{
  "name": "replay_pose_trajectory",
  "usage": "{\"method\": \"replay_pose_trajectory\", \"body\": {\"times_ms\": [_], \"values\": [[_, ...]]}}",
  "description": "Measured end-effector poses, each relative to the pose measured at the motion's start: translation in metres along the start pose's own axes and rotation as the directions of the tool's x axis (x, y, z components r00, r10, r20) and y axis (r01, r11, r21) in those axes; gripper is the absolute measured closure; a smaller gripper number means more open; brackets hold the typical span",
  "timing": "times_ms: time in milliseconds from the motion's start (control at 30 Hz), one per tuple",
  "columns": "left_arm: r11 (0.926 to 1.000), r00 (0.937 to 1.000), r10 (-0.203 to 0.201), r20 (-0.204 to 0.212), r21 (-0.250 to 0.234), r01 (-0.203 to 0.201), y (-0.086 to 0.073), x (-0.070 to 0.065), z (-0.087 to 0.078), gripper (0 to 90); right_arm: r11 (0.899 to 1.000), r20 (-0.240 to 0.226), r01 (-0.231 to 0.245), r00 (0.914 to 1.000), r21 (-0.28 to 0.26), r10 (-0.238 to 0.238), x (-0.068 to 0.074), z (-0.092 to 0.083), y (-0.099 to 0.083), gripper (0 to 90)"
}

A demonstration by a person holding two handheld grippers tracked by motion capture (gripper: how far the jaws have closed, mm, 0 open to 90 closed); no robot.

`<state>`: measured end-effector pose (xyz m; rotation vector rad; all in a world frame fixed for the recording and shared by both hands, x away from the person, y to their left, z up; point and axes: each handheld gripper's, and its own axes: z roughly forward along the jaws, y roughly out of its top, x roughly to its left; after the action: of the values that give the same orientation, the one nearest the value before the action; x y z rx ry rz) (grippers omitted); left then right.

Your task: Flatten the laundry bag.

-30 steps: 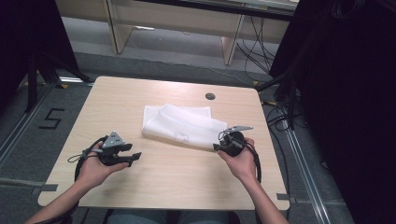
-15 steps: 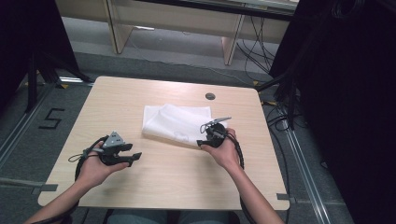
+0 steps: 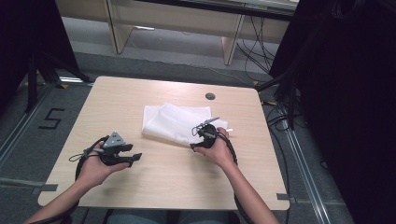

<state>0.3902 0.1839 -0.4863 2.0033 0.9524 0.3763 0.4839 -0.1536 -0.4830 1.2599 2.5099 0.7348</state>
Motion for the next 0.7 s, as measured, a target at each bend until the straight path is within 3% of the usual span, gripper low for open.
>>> {"method": "replay_pose_trajectory", "body": {"times_ms": [33,267,333,367,667,700], "values": [[0.9996,0.9996,0.027,-0.011,0.004,-0.027,0.0003,0.0013,-0.0004,44.6,0.999,0.000,0.050,0.9987,-0.012,-0.050,-0.0026,0.0024,0.0007,31.8],[0.9998,1.0000,0.001,-0.008,-0.018,-0.001,-0.0002,-0.0011,0.0012,44.5,0.998,0.000,0.039,0.9992,0.048,-0.039,-0.0029,0.0061,0.0037,46.5],[0.9998,1.0000,0.000,-0.007,-0.018,0.000,-0.0003,-0.0010,0.0011,44.5,0.998,-0.014,0.041,0.9991,0.047,-0.041,-0.0056,0.0066,0.0052,56.5],[0.9999,1.0000,-0.004,-0.008,-0.010,0.004,-0.0005,-0.0008,0.0008,44.4,0.998,-0.022,0.020,0.9996,0.067,-0.019,-0.0043,0.0056,0.0060,62.1],[1.0000,1.0000,0.000,-0.004,-0.010,0.000,-0.0003,-0.0018,0.0012,44.5,0.997,-0.037,0.036,0.9988,0.075,-0.033,-0.0043,0.0064,0.0071,81.8],[0.9999,1.0000,0.001,0.001,-0.011,-0.001,-0.0006,-0.0014,0.0014,44.5,0.996,-0.025,0.011,0.9996,0.094,-0.009,-0.0020,0.0054,0.0070,82.8]]}}
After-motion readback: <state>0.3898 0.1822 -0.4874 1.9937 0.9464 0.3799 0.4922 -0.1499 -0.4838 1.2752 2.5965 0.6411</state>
